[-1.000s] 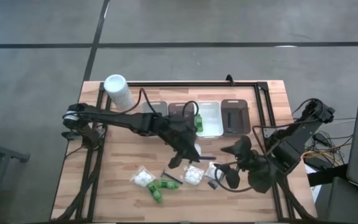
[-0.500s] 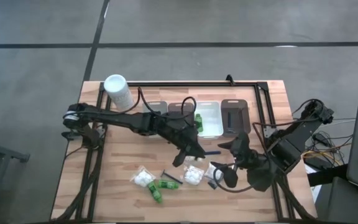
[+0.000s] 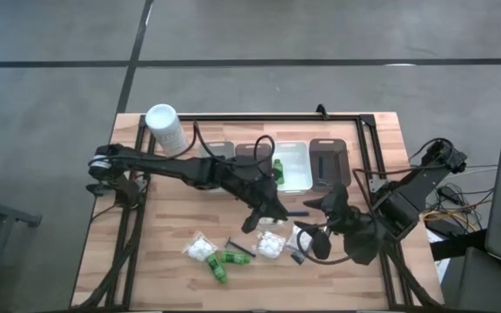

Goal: Pick & Place Travel size toiletries
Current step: Put the top blue razor into the right black bin

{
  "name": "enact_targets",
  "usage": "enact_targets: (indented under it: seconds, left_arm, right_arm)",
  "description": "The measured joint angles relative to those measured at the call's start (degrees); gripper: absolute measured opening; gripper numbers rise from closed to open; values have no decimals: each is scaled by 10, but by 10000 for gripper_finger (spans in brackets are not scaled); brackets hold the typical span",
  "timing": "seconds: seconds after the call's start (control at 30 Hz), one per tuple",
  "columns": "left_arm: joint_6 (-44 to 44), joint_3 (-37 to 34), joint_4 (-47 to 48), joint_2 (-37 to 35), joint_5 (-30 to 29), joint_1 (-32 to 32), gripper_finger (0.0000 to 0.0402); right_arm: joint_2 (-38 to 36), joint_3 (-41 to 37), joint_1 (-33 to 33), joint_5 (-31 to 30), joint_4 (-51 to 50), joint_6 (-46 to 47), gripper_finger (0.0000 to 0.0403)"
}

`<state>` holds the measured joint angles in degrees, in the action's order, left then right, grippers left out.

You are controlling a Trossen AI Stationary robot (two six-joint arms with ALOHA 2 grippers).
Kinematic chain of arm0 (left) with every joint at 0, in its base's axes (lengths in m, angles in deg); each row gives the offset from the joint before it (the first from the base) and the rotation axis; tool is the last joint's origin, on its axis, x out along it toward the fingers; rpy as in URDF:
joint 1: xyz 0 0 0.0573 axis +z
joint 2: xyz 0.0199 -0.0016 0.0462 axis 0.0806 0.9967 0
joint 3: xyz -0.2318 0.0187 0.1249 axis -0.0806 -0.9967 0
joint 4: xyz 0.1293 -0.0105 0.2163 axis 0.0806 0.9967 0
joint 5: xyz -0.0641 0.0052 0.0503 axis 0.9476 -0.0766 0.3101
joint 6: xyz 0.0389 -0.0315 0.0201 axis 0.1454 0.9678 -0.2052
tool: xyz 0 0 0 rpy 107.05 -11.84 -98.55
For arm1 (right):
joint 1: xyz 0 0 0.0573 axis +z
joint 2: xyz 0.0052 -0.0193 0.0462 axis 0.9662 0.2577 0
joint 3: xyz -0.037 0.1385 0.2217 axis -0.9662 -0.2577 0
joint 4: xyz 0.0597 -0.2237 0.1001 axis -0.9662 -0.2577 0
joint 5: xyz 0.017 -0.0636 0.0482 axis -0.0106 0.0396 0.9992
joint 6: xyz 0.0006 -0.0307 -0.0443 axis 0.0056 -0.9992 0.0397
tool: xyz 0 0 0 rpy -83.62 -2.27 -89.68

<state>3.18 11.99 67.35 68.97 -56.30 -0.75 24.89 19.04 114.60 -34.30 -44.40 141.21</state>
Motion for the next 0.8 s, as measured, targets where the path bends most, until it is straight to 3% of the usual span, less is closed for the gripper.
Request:
enact_targets:
  seconds: [0.53, 0.8]
  left_arm:
    - [-6, -12, -5, 0, 2, 0, 39]
    - [-11, -14, -6, 0, 1, 0, 39]
  right_arm:
    - [0, 0, -17, 40, 1, 0, 204]
    - [0, 0, -19, 42, 2, 0, 141]
